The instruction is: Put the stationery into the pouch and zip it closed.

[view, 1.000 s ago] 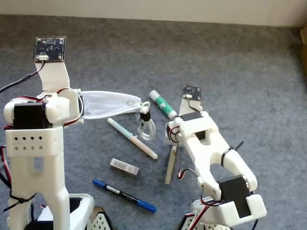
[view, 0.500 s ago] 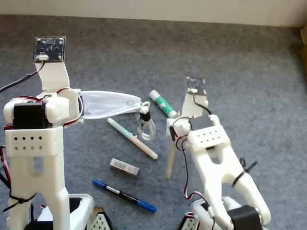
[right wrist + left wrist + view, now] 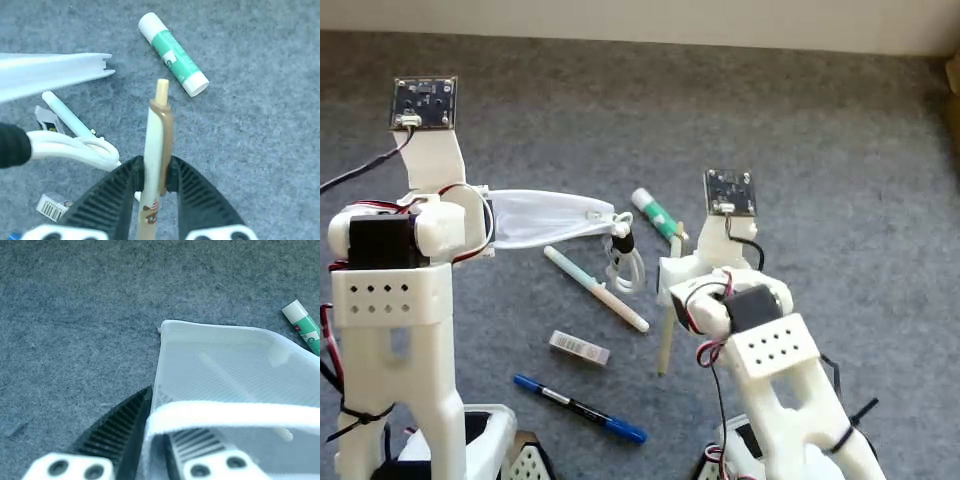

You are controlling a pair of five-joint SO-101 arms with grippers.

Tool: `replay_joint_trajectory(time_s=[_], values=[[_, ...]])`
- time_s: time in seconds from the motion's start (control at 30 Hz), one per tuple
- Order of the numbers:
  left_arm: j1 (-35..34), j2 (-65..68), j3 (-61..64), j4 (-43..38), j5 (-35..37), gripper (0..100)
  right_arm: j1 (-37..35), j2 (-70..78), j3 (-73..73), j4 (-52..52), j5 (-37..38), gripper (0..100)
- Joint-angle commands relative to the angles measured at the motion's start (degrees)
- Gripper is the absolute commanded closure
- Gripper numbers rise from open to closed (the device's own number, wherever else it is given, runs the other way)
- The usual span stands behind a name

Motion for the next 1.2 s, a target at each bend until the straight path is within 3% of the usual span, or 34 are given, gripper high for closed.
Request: replay_joint_trajectory(time_s=[0.0,0.17,0.5,0.63,1.17], values=[[-0.5,0.7,0.7,-0.3,0.4,99,-1.2,-7.7,0.6,0.0,0.5,96.9],[-0.5,0.7,0.7,-0.3,0.4,99,-5.4,-16.6,3.3,0.0,-4.0,96.8],[-0.5,0.7,0.7,-0.3,0.4,99,-11.5,-26.0,3.6,-4.4,-3.7,96.8],[-0.5,0.7,0.7,-0.3,0.4,99,-14.1,-26.2,3.6,-8.1,1.3,96.9],[-0.5,0.7,0.7,-0.3,0.4,99,-20.5,-26.2,3.0,-19.4,7.1,99.4]])
